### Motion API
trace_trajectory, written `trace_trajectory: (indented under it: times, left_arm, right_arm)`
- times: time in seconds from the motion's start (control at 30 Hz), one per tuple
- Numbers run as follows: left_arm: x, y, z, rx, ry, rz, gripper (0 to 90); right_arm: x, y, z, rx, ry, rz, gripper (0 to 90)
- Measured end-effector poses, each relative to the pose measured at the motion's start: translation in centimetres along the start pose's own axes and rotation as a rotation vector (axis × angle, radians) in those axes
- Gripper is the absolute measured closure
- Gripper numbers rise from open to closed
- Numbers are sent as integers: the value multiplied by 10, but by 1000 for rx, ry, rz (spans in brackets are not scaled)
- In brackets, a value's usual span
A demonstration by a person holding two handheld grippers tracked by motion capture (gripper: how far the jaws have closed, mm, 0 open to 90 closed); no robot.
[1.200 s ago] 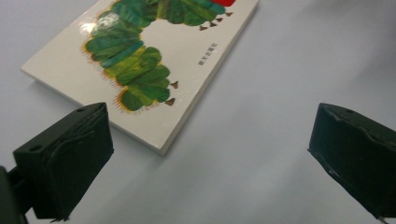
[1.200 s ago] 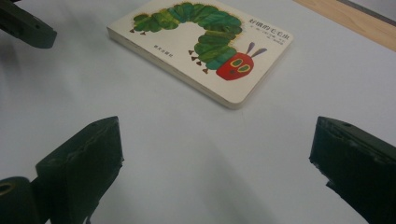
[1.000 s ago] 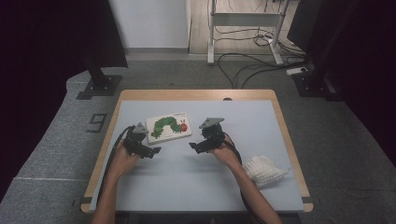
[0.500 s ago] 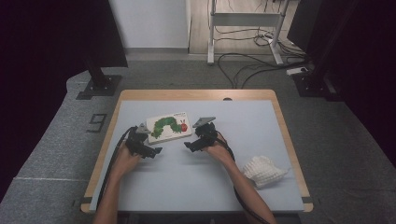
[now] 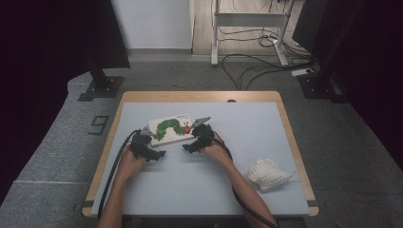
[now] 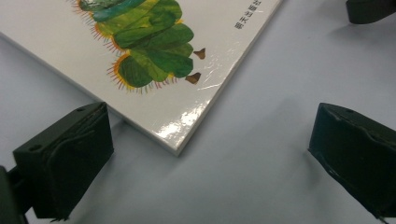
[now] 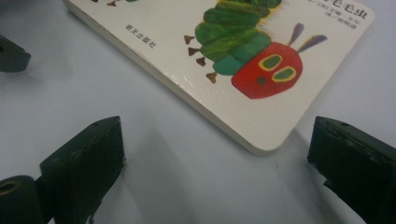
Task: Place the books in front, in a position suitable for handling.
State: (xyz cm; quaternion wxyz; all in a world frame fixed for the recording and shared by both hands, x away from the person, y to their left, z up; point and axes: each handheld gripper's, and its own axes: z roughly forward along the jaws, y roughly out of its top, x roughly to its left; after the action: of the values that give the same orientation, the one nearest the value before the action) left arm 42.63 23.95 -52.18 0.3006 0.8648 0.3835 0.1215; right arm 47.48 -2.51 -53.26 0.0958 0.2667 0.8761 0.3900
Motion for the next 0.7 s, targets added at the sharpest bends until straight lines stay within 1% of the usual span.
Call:
trace_trajectory:
  times: [0.03,0.17,0.37,0.43,0.53,0.63,0.7]
  left_arm:
    - [0,0,1,6,4,11,0]
    - [0,-1,1,4,3,18,0]
    - [-2,-1,0,9,6,2,0]
    - [-3,-1,0,14,7,2,0]
    - [-4,-2,0,8,2,8,0]
    - [-6,-3,-1,8,1,8,0]
    - [-7,-3,-1,7,-1,7,0]
  right_arm:
    - [0,0,1,2,3,-2,38]
    - [-1,3,3,1,15,5,34]
    - [-2,3,4,-6,38,2,21]
    - [-3,3,3,-10,48,7,24]
    - [-2,2,2,-12,51,5,29]
    - [0,1,1,-8,44,-8,28]
    - [1,0,0,-5,42,-8,27]
